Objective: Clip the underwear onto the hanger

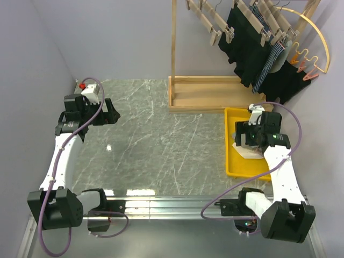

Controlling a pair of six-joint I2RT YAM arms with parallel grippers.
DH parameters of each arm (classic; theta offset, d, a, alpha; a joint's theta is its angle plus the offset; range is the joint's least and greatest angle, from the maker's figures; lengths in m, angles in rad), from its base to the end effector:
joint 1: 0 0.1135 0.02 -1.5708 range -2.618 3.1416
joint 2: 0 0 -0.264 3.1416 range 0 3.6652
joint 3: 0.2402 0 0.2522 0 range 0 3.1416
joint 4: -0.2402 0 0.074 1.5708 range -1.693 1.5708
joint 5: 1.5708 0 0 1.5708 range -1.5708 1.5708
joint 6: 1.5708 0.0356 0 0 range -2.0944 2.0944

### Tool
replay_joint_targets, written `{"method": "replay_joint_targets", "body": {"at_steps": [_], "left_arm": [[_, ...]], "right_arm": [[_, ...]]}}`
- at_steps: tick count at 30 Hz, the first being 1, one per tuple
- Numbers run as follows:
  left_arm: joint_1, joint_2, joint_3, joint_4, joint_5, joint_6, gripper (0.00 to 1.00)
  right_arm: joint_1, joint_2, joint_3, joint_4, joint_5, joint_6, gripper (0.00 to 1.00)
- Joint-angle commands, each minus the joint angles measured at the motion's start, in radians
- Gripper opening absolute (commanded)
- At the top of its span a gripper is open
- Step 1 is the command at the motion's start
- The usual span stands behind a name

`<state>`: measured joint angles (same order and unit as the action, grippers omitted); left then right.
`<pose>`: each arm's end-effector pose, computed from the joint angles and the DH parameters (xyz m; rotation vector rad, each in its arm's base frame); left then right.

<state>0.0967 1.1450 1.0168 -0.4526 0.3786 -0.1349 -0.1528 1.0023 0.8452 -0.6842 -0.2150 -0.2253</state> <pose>0.2512 0.0111 0.3234 -0.0272 2.1354 -0.4288 0.2005 -0.0232 0.2758 -0.1847 2.3811 0.0817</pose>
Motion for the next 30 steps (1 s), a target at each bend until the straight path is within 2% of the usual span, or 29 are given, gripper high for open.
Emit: {"method": "replay_joint_targets", "body": {"at_steps": [1, 8, 12, 16, 19, 23, 30], "left_arm": [[-0.002, -0.014, 0.063, 0.052, 0.007, 0.034, 0.99], [-0.002, 0.011, 0.143, 0.074, -0.052, 0.086, 0.99], [-0.002, 0.050, 0.198, 0.031, 0.014, 0.116, 0.99], [0.000, 0.033, 0.164, 0.077, 0.094, 0.087, 0.99], [-0.002, 0.027, 0.155, 0.086, 0.120, 0.067, 0.99], [-0.002, 0.027, 0.155, 0.072, 0.106, 0.075, 0.99], [0.000, 0.015, 0.121, 0.066, 0.095, 0.098, 0.99]], "right_arm": [[0.002, 0.019, 0.093, -0.009, 0.086, -0.022, 1.00], [0.006, 0.165, 0.291, -0.052, 0.088, -0.074, 1.00], [0.006, 0.374, 0.446, -0.141, 0.077, -0.115, 1.00], [0.004, 0.527, 0.599, -0.163, 0.074, -0.134, 0.97], [0.004, 0.636, 0.682, -0.172, 0.066, -0.123, 0.90], [0.004, 0.766, 0.706, -0.178, 0.089, -0.124, 0.82], [0.004, 0.835, 0.603, -0.123, 0.173, -0.154, 0.78]]}}
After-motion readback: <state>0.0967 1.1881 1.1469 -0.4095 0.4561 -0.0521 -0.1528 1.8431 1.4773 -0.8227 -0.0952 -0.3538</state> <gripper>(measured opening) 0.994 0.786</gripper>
